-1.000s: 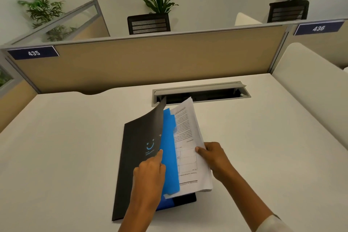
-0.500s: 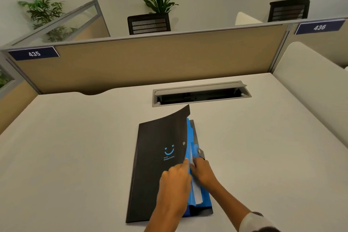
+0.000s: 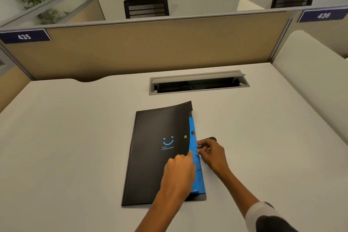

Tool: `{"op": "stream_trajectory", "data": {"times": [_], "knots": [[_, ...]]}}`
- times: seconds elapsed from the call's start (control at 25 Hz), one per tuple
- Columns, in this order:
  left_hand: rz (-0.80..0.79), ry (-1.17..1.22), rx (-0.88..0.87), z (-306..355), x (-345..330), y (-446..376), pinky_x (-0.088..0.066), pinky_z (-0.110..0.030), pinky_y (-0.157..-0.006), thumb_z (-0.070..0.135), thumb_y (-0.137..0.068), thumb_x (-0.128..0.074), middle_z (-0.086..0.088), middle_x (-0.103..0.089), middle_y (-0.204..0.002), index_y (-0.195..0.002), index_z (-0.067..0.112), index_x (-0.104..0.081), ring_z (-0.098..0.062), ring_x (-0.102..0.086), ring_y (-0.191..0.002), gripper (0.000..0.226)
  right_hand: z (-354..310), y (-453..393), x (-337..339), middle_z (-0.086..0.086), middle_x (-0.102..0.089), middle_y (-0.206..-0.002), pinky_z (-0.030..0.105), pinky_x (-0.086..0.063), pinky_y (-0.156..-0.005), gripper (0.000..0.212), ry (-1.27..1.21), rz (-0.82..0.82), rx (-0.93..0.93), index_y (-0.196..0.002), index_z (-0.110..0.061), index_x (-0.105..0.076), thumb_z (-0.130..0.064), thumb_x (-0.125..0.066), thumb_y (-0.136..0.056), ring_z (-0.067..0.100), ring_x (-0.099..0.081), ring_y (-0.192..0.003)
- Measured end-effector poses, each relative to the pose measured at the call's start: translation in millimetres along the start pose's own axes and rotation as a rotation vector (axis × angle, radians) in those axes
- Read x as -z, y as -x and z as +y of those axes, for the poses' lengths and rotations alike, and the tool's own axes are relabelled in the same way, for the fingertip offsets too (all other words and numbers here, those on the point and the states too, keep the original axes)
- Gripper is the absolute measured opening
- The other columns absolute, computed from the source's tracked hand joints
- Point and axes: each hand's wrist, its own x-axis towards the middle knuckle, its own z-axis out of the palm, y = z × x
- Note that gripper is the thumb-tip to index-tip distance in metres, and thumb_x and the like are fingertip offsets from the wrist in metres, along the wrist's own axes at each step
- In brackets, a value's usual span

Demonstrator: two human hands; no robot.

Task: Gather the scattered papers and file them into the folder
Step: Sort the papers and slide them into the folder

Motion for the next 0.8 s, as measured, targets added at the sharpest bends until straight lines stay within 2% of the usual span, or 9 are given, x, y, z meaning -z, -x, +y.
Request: {"op": "stream_trajectory", "data": {"times": [0.08, 0.16, 0.2, 0.24, 0.32, 0.44, 0.52, 0.64, 0.8], "knots": [[0.041, 0.038, -0.026, 2.2, -2.4, -0.8, -0.045, -0.035, -0.089, 0.024, -0.097, -0.036, -0.010, -0.058, -0.122, -0.136, 0.017, -0.033, -0.026, -0.056, -0.107, 0.040, 1.6, 3.1, -2.4, 0.014, -0.065, -0.101, 0.014, -0.046, -0.072, 0.017, -0.009, 0.000, -0.010, -0.098, -0.002, -0.066, -0.006, -0.070, -0.081, 0.018, -0.059, -0.084], [0.087, 0.137, -0.050, 1.6, -9.9, 1.9, -0.046, -0.033, -0.087, 0.021, -0.097, -0.033, -0.009, -0.060, -0.120, -0.135, 0.021, -0.037, -0.027, -0.058, -0.104, 0.038, 3.7, 7.0, -7.4, 0.011, -0.058, -0.098, 0.017, -0.045, -0.072, 0.022, -0.027, 0.128, -0.004, -0.097, -0.004, -0.061, -0.003, -0.072, -0.077, 0.019, -0.056, -0.083], [0.095, 0.179, -0.058, -2.0, -15.6, 3.7, -0.045, -0.033, -0.091, 0.020, -0.097, -0.034, -0.009, -0.057, -0.127, -0.136, 0.022, -0.037, -0.027, -0.056, -0.111, 0.039, 4.2, 8.6, -8.4, 0.007, -0.052, -0.098, 0.018, -0.043, -0.073, 0.028, -0.040, 0.223, -0.012, -0.099, -0.005, -0.057, -0.002, -0.073, -0.076, 0.019, -0.054, -0.084], [0.097, 0.191, -0.062, -8.4, -21.6, 5.3, -0.040, -0.032, -0.099, 0.020, -0.097, -0.034, -0.007, -0.050, -0.137, -0.138, 0.023, -0.035, -0.026, -0.048, -0.123, 0.041, 4.1, 8.6, -8.0, 0.004, -0.048, -0.100, 0.019, -0.042, -0.075, 0.034, -0.052, 0.312, -0.039, -0.103, -0.006, -0.053, -0.001, -0.073, -0.077, 0.017, -0.050, -0.085], [0.073, 0.119, -0.040, -27.7, -34.8, 6.8, -0.019, -0.035, -0.115, 0.029, -0.097, -0.035, -0.002, -0.027, -0.153, -0.142, 0.025, -0.028, -0.022, -0.021, -0.141, 0.045, 4.3, 6.2, -4.2, 0.006, -0.050, -0.103, 0.027, -0.047, -0.077, 0.037, -0.115, 0.403, -0.091, -0.109, -0.007, -0.048, 0.000, -0.070, -0.080, 0.017, -0.050, -0.083], [-0.054, -0.008, -0.007, -54.4, -54.4, 7.3, 0.004, -0.047, -0.115, 0.050, -0.091, -0.038, 0.000, 0.000, -0.158, -0.144, 0.033, -0.016, -0.027, 0.006, -0.144, 0.060, 7.9, -0.3, -2.4, 0.006, -0.062, -0.095, 0.038, -0.055, -0.080, 0.024, -0.158, 0.334, -0.005, -0.106, -0.008, -0.051, -0.002, -0.063, -0.086, 0.020, -0.060, -0.079], [-0.087, 0.006, -0.021, -64.6, -66.1, 8.1, 0.010, -0.048, -0.113, 0.057, -0.088, -0.035, 0.001, 0.010, -0.157, -0.144, 0.037, -0.009, -0.028, 0.014, -0.143, 0.064, 9.6, -2.9, -6.2, 0.008, -0.067, -0.100, 0.030, -0.050, -0.083, 0.021, -0.017, 0.219, 0.119, -0.110, -0.009, -0.060, -0.008, -0.061, -0.089, 0.022, -0.061, -0.090], [-0.023, 0.021, -0.079, -74.1, -80.0, 11.6, 0.019, -0.042, -0.110, 0.063, -0.088, -0.024, 0.007, 0.020, -0.154, -0.140, 0.043, 0.005, -0.024, 0.022, -0.141, 0.063, 11.0, -3.1, -17.0, 0.010, -0.064, -0.109, 0.019, -0.039, -0.083, 0.026, 0.242, 0.092, 0.309, -0.116, -0.013, -0.065, -0.012, -0.060, -0.090, 0.024, -0.056, -0.103], [0.027, -0.003, -0.117, -77.8, -87.0, 14.9, 0.033, -0.034, -0.104, 0.071, -0.079, -0.002, 0.009, 0.028, -0.150, -0.134, 0.048, 0.020, -0.021, 0.033, -0.135, 0.064, 13.2, -4.1, -22.4, 0.007, -0.053, -0.136, 0.019, -0.036, -0.099, 0.036, 0.350, 0.019, 0.353, -0.129, -0.014, -0.057, -0.017, -0.055, -0.093, 0.021, -0.045, -0.124]]}}
